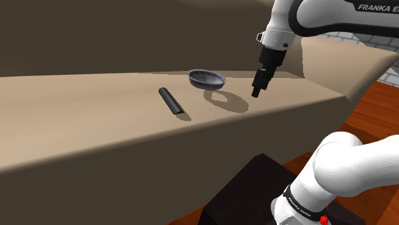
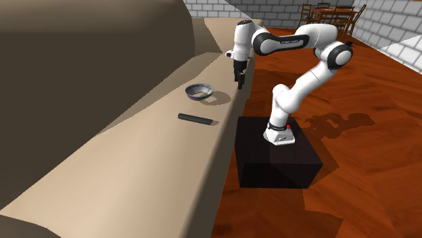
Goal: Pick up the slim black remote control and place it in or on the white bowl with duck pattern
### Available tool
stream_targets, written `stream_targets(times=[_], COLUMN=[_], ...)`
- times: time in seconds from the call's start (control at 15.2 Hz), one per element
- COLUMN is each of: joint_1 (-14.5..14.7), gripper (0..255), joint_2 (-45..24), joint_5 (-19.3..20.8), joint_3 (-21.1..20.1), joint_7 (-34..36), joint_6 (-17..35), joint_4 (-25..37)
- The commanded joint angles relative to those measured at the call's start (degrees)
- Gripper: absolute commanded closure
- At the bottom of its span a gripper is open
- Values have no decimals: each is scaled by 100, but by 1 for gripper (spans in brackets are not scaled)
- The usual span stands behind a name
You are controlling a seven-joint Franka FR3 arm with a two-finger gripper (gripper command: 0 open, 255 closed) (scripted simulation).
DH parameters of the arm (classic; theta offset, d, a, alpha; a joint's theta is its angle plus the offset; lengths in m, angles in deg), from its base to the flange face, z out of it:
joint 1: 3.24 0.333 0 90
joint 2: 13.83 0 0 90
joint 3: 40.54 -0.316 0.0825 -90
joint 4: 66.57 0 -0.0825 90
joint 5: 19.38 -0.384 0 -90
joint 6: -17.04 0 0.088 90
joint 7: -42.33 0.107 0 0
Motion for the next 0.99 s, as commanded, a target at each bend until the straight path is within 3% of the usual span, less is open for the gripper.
stream_targets(times=[0.0, 0.46, 0.92], joint_1=[0, 59, 75], gripper=[0, 0, 0], joint_2=[0, -1412, -2983], joint_5=[0, -560, -835], joint_3=[0, -658, -1155], joint_7=[0, 1217, 2371], joint_6=[0, 239, 331], joint_4=[0, 845, 2065])
